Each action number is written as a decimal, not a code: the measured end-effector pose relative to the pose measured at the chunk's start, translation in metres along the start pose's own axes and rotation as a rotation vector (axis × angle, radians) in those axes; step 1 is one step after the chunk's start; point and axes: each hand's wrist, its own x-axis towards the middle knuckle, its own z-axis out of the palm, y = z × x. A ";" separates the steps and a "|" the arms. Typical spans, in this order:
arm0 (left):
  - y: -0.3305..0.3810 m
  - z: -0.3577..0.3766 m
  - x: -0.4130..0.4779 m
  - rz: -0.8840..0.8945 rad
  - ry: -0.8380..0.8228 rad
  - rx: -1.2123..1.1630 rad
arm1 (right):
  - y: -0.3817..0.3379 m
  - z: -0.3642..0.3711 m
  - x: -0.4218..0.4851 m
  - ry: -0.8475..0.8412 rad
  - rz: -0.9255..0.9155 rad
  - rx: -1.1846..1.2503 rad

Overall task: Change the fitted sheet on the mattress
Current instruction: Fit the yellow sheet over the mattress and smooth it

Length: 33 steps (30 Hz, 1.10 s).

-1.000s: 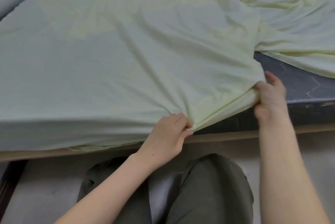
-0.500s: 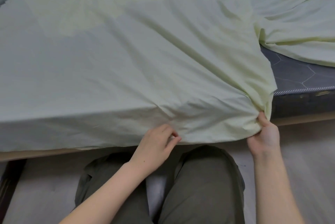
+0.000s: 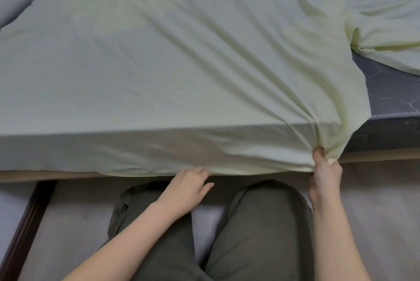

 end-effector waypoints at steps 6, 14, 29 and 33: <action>-0.012 -0.005 -0.023 0.123 0.363 -0.122 | 0.000 0.005 -0.025 0.382 -0.243 -0.481; -0.068 0.018 -0.041 -0.963 0.615 -1.431 | 0.039 0.086 -0.125 -0.952 -0.935 -0.645; -0.124 0.028 -0.035 -1.349 0.733 -1.921 | 0.112 0.136 -0.128 -0.031 0.513 -0.149; -0.129 0.028 -0.036 -1.286 0.698 -2.014 | 0.119 0.122 -0.126 -0.116 0.674 -0.090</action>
